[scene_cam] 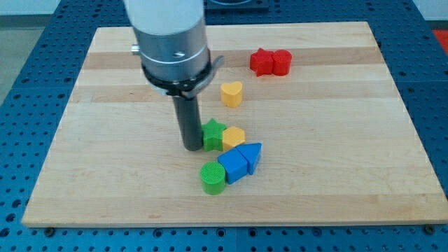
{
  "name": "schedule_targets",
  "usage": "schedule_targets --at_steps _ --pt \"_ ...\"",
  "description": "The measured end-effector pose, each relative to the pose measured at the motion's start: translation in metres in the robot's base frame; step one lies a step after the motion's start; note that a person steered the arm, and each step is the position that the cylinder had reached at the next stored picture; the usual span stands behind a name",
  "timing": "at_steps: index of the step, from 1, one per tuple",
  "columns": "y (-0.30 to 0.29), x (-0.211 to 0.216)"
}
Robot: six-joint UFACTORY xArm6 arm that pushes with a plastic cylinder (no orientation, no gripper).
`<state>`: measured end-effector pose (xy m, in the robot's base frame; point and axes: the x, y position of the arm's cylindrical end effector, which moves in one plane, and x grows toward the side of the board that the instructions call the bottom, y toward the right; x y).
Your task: Push green star down a bit
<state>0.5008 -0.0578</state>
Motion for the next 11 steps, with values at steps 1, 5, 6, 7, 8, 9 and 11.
schedule_targets --at_steps 1,5,6,7,8,9,11 --pt "-0.007 -0.004" --pt "0.039 -0.045" --pt "0.038 -0.027" --pt "0.037 -0.025" --pt "0.034 -0.025" --pt "0.033 -0.029" --pt "0.033 -0.030"
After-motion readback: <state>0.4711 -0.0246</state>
